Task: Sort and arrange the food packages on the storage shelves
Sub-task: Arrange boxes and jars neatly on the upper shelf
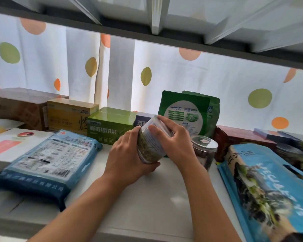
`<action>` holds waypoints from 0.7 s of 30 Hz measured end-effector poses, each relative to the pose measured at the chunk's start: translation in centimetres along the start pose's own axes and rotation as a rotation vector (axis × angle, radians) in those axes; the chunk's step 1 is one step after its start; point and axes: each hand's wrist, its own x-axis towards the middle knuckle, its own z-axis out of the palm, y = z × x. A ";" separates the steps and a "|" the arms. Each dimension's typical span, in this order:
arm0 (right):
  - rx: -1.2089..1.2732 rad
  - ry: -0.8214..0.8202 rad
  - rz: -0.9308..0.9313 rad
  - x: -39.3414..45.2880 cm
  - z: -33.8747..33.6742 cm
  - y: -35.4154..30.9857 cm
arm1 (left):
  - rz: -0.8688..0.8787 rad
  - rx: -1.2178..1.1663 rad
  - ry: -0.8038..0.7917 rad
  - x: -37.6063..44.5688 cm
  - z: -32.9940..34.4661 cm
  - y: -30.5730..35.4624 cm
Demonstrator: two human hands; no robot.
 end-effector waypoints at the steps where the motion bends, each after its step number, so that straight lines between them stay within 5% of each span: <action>1: 0.017 0.003 0.003 0.0 0.1 0.0 | -0.004 -0.015 -0.005 0.0 0.0 0.0; 9: -0.006 0.058 0.006 0.2 0.5 0.3 | 0.002 -0.050 -0.010 0.1 0.3 0.1; 21: 0.462 0.164 0.103 0.5 -0.2 -0.6 | -0.035 -0.042 0.020 0.2 0.5 -0.2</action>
